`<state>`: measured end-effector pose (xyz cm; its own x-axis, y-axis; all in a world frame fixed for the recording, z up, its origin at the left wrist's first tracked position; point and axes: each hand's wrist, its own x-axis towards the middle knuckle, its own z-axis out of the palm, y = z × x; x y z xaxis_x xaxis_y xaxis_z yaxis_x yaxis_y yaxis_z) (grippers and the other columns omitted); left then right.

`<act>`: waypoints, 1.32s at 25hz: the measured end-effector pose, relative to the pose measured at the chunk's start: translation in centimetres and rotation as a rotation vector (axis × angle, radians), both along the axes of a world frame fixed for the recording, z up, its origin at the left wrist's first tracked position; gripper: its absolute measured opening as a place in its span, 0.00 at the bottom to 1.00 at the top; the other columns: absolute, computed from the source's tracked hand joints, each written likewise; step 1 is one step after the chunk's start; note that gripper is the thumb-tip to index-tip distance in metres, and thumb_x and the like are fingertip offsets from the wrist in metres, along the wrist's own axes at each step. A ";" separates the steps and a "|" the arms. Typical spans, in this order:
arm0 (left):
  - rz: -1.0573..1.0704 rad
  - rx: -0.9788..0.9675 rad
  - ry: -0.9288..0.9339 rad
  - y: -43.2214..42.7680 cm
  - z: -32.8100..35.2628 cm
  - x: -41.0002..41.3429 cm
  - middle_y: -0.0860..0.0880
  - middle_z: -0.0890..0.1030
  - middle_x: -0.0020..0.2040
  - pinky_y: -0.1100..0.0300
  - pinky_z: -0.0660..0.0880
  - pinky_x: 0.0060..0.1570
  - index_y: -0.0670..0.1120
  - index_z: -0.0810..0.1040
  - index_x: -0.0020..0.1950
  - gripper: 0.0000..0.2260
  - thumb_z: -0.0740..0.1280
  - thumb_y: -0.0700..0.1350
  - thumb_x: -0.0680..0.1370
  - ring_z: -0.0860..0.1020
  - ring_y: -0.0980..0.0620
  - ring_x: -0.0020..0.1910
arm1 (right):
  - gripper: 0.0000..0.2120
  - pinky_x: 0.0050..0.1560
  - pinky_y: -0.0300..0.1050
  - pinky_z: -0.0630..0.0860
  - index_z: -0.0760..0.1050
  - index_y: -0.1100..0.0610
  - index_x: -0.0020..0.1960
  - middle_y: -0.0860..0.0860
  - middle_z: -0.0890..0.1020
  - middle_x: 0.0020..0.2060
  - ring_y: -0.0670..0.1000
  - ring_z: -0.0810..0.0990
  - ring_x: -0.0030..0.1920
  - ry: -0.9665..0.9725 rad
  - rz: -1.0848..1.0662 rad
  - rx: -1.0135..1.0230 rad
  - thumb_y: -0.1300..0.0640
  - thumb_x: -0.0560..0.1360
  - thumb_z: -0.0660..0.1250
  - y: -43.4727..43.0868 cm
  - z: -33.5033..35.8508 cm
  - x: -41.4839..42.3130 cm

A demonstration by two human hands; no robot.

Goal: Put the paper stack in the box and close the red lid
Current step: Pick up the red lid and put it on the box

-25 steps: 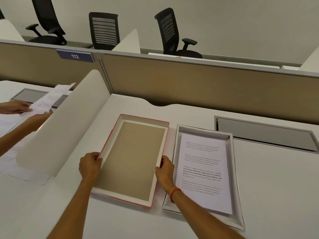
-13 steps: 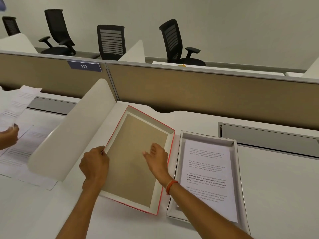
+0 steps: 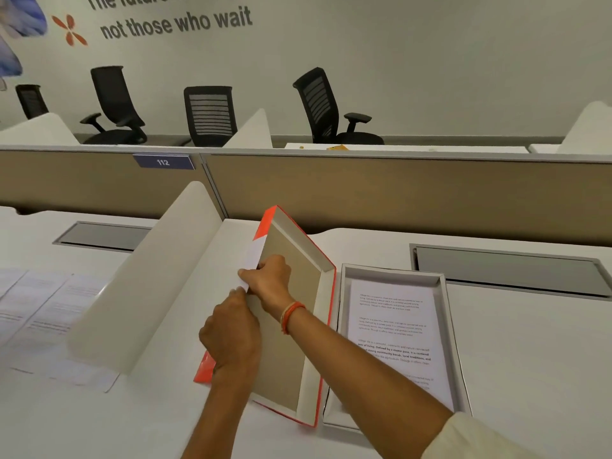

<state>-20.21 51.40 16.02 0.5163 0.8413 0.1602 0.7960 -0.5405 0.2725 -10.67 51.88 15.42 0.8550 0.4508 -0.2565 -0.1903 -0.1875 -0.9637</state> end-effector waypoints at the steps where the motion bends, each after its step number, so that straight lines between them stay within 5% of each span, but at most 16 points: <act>1: -0.018 -0.047 -0.030 -0.4 0.5 -0.2 0.45 0.86 0.50 0.52 0.82 0.47 0.47 0.81 0.61 0.13 0.63 0.48 0.80 0.84 0.44 0.45 | 0.03 0.43 0.49 0.85 0.81 0.62 0.41 0.58 0.87 0.45 0.55 0.86 0.45 -0.015 -0.008 -0.017 0.63 0.70 0.73 -0.5 0.1 0.2; 5: -0.140 -0.474 -0.365 1.8 2.9 -1.3 0.48 0.82 0.63 0.48 0.76 0.60 0.48 0.79 0.66 0.21 0.70 0.55 0.75 0.81 0.46 0.60 | 0.05 0.46 0.53 0.85 0.81 0.63 0.43 0.59 0.86 0.47 0.59 0.86 0.48 0.012 -0.033 -0.007 0.62 0.69 0.75 -3.0 1.0 1.3; 8: -0.191 -0.821 -0.384 4.6 2.4 -1.2 0.48 0.77 0.68 0.46 0.72 0.66 0.49 0.73 0.71 0.24 0.66 0.56 0.77 0.76 0.45 0.65 | 0.10 0.40 0.50 0.85 0.76 0.59 0.34 0.58 0.84 0.43 0.59 0.86 0.45 0.082 -0.071 0.064 0.64 0.68 0.76 -5.7 2.2 2.8; 10: -0.173 -0.947 -0.415 5.6 -0.1 -0.8 0.45 0.75 0.70 0.46 0.69 0.70 0.46 0.69 0.74 0.25 0.62 0.56 0.79 0.75 0.44 0.67 | 0.07 0.43 0.48 0.84 0.78 0.62 0.42 0.57 0.84 0.48 0.58 0.85 0.48 0.151 -0.063 0.123 0.63 0.69 0.76 -7.6 3.3 3.4; 13: -0.092 -1.190 -0.441 5.5 -5.3 0.3 0.39 0.72 0.72 0.39 0.67 0.71 0.44 0.66 0.75 0.26 0.58 0.57 0.81 0.73 0.37 0.69 | 0.17 0.54 0.52 0.83 0.77 0.66 0.57 0.58 0.83 0.57 0.57 0.84 0.53 0.225 -0.013 0.179 0.61 0.72 0.74 -10.7 5.2 4.0; 17: -0.050 -1.680 -0.494 3.2 -10.2 1.4 0.37 0.73 0.70 0.35 0.72 0.63 0.50 0.68 0.74 0.29 0.58 0.63 0.77 0.73 0.32 0.67 | 0.09 0.44 0.43 0.83 0.79 0.62 0.52 0.56 0.84 0.53 0.52 0.85 0.46 0.271 0.021 0.274 0.59 0.73 0.72 -16.0 6.5 4.7; 19: -0.053 -1.701 -0.559 2.1 -11.5 2.0 0.39 0.76 0.67 0.37 0.78 0.55 0.55 0.72 0.71 0.26 0.61 0.62 0.75 0.76 0.34 0.64 | 0.12 0.48 0.46 0.84 0.79 0.64 0.56 0.57 0.85 0.54 0.54 0.85 0.49 0.296 -0.007 0.291 0.59 0.74 0.71 -19.1 6.5 5.5; 21: -0.028 -1.712 -0.644 1.4 -12.9 2.4 0.37 0.76 0.67 0.36 0.77 0.58 0.55 0.76 0.68 0.20 0.62 0.59 0.78 0.75 0.34 0.65 | 0.15 0.51 0.48 0.84 0.78 0.67 0.59 0.58 0.85 0.53 0.54 0.85 0.49 0.324 -0.024 0.308 0.60 0.75 0.70 -22.4 6.1 6.5; 23: 0.012 -1.744 -0.653 0.3 -13.9 2.6 0.35 0.78 0.64 0.37 0.74 0.62 0.48 0.77 0.67 0.22 0.63 0.58 0.78 0.77 0.35 0.61 | 0.14 0.47 0.48 0.85 0.78 0.66 0.59 0.57 0.86 0.50 0.54 0.86 0.46 0.369 -0.023 0.333 0.59 0.77 0.68 -25.4 5.2 6.9; 27: -0.072 -1.825 -0.543 -3.1 -14.7 3.8 0.40 0.83 0.53 0.47 0.78 0.53 0.37 0.77 0.66 0.30 0.62 0.60 0.76 0.82 0.42 0.49 | 0.11 0.48 0.51 0.85 0.79 0.63 0.57 0.56 0.87 0.47 0.54 0.87 0.44 0.459 -0.049 0.410 0.58 0.79 0.64 -29.5 2.4 6.8; 33: -0.209 -1.871 -0.571 -4.4 -13.8 4.8 0.38 0.81 0.62 0.36 0.76 0.58 0.46 0.78 0.66 0.21 0.64 0.57 0.78 0.80 0.33 0.57 | 0.15 0.49 0.53 0.84 0.76 0.65 0.63 0.60 0.84 0.53 0.56 0.87 0.46 0.405 -0.123 0.431 0.58 0.80 0.63 -33.5 0.1 7.8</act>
